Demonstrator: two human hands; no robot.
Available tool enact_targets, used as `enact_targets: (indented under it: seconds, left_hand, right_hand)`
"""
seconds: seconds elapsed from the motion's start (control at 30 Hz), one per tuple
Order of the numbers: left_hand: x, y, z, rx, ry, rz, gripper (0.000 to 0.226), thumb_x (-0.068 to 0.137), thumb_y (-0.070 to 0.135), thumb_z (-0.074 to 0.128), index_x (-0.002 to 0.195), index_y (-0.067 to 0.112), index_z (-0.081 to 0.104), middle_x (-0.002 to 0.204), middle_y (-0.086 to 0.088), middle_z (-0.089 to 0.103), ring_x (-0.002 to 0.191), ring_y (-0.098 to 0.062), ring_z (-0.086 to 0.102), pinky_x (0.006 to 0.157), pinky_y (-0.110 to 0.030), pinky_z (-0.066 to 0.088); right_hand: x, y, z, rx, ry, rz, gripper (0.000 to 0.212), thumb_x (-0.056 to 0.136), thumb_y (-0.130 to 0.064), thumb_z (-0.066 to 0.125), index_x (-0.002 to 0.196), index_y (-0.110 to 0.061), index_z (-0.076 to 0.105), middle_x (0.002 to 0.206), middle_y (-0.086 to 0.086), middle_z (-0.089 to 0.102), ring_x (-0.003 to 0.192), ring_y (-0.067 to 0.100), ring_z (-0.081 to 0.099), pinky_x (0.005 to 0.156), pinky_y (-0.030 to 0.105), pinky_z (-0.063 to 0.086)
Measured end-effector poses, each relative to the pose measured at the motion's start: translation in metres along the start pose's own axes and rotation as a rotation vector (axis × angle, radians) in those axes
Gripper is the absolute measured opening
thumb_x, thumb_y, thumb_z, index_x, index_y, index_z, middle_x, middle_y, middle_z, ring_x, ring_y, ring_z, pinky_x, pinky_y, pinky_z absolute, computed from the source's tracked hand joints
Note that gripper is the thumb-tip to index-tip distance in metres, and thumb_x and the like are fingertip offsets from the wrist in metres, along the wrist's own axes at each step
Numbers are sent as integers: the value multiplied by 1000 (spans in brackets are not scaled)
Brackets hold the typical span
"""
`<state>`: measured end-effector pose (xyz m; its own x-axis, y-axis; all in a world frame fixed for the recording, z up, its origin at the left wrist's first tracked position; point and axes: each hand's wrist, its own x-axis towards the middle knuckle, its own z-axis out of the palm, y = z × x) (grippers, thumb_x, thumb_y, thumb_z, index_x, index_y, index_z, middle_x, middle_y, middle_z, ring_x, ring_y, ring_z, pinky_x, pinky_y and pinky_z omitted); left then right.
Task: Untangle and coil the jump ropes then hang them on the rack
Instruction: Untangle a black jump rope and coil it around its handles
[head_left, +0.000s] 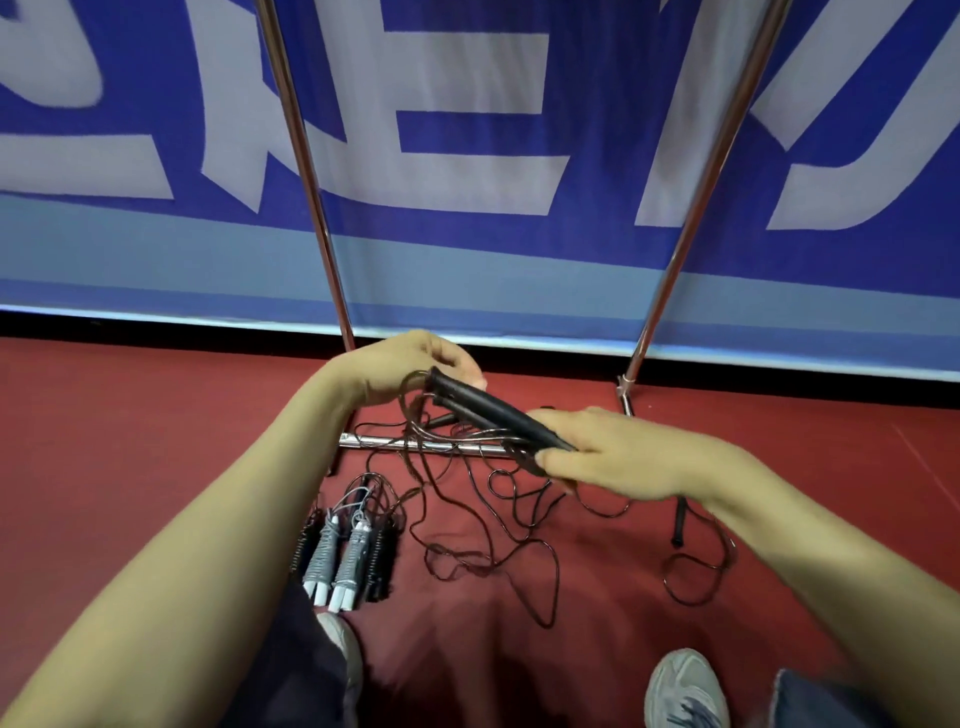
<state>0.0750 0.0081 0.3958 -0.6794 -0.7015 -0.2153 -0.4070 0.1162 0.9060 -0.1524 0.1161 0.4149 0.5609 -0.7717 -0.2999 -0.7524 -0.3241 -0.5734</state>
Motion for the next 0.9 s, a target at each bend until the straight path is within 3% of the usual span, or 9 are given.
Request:
enact_targets:
  seconds: [0.07,0.13,0.27,0.4,0.5,0.6,0.73,0.83,0.9]
  left_hand:
    - [4,4,0,44,38,-56,6,86,12,68,87,8,73,79,4,71,76,-4,66,75,-16,47]
    - [8,7,0,114,68,-35,7,87,3,67,88,4,74,80,4,73,79,-2,68,74,-10,47]
    - [5,11,4,221,80,-29,6,81,11,74,86,7,76,82,-1,74,81,-6,66,78,-18,48]
    - [2,21,12,264,95,-23,10,79,22,77,85,14,76,83,0,74,78,-5,64,80,-22,48]
    - [0,31,34,292,135,43,12,79,26,78,84,15,76,74,4,72,66,0,62,66,-14,45]
    - [4,35,58,133,184,98,13,85,16,72,92,5,70,68,5,64,48,-2,49,48,-14,37]
    - [13,32,71,-318,239,130,9,91,2,61,94,9,55,76,-2,56,45,-8,37,45,-20,32]
    - [20,35,78,-464,268,118,7,97,15,54,91,12,56,70,-3,62,47,-8,29,47,-19,23]
    - [24,36,83,-498,244,52,31,102,31,41,95,9,61,71,-2,62,49,-7,28,47,-18,23]
  right_hand:
    - [2,0,4,-168,-27,87,12,98,-29,40,107,-21,40,68,3,49,59,20,41,61,43,38]
    - [4,1,6,-235,-37,133,11,99,-31,38,107,-24,32,67,3,44,58,20,38,57,38,33]
    - [8,4,10,-282,-84,161,10,99,-31,36,104,-25,29,73,6,48,61,21,40,59,40,36]
    - [14,6,21,-362,-82,213,28,98,-30,35,123,-17,36,73,3,49,62,20,43,57,37,34]
    - [23,15,22,-362,-43,269,35,99,-29,34,128,-10,34,75,1,47,65,21,46,58,37,35]
    - [26,35,7,-125,94,280,38,96,-25,39,132,-14,34,80,2,58,74,24,59,67,38,47]
    - [24,47,-13,304,371,220,40,93,-12,45,131,-21,36,72,0,63,58,11,50,56,27,40]
    - [22,40,-16,529,432,174,34,96,-4,42,127,-16,35,73,9,56,47,3,44,49,15,37]
    - [23,37,-19,624,473,165,32,98,-3,41,126,-14,29,68,7,51,40,0,39,43,12,33]
